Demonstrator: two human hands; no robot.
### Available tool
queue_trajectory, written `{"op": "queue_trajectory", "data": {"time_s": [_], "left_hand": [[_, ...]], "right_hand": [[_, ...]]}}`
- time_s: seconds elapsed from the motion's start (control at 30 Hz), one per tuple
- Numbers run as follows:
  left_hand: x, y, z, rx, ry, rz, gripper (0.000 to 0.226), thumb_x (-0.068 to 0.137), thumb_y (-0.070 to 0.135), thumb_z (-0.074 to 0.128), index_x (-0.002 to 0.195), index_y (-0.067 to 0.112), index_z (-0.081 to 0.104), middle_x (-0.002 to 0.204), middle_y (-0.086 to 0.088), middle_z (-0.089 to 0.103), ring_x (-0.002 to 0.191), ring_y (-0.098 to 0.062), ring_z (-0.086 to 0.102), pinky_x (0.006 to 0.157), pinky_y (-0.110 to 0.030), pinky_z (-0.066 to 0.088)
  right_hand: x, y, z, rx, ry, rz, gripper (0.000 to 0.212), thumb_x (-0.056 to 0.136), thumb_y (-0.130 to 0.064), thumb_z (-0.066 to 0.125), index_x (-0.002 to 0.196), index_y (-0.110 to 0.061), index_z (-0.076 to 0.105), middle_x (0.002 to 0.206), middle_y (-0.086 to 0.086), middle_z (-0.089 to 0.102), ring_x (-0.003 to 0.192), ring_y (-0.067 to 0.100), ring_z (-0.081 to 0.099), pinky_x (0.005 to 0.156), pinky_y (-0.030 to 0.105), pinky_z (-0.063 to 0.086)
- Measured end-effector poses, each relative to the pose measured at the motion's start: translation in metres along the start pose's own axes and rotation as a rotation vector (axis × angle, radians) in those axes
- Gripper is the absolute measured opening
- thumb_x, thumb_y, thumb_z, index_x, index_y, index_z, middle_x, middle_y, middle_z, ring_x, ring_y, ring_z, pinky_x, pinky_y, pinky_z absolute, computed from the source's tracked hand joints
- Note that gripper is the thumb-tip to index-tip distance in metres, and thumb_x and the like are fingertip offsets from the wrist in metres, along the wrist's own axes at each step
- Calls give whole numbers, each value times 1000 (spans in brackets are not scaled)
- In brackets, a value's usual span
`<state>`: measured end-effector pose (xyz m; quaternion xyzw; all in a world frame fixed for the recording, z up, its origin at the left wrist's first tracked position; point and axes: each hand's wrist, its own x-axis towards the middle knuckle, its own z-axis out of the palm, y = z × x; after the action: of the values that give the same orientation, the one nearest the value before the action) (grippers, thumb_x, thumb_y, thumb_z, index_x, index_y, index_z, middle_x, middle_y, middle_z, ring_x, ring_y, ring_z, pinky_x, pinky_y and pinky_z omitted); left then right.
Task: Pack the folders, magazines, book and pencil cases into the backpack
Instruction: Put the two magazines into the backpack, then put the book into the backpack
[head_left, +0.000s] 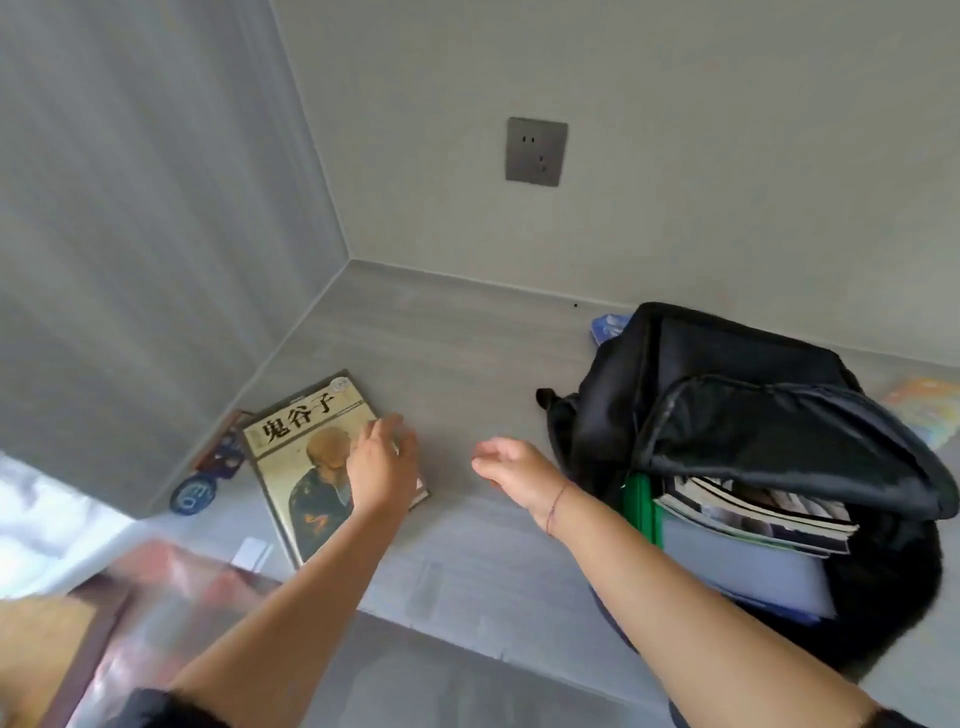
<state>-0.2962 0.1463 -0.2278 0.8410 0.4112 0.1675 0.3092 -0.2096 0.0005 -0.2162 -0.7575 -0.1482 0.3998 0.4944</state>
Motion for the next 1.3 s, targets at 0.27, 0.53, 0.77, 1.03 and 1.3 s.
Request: {"op": "queue_trajectory", "data": {"time_s": [0.27,0.53,0.77,1.03,1.3], "left_hand": [[3,-119,-57,-428,138,-750,43,95,26,48,134,10,41,133,-15,48,112,-30,53,93,-44,48],[26,-128,-81,-897,2,-1014,22,92,26,54,103,7,54,83,-9,56,71,-18,54,57,-28,38],[22,-120,-81,-946,-225,-963,43,81,32,71,113,9,54,103,-15,69,93,-32,67,85,-43,51],[-2,-66,-65,-1042,-265,-791,49,77,47,71,110,16,54,94,-10,72,81,-27,71,65,-38,57],[-13,73,-28,-954,-470,-570,53,80,66,54,97,16,59,81,-7,74,63,-20,73,45,-26,54]], "right_hand": [[61,-7,100,-169,-15,101,66,88,-27,61,143,-4,33,149,13,38,136,26,39,108,31,32],[94,-14,113,-98,0,207,66,83,-39,65,136,-5,45,140,11,50,127,30,46,102,37,38],[91,-15,110,108,-122,285,76,76,-46,71,139,-14,44,147,8,43,135,30,37,115,48,27],[30,-10,50,155,-15,25,39,85,-29,67,118,-18,49,116,-3,62,98,8,58,84,20,48],[-65,-20,-75,351,289,-157,22,84,-19,67,105,-19,61,103,5,70,90,17,66,83,33,53]]}}
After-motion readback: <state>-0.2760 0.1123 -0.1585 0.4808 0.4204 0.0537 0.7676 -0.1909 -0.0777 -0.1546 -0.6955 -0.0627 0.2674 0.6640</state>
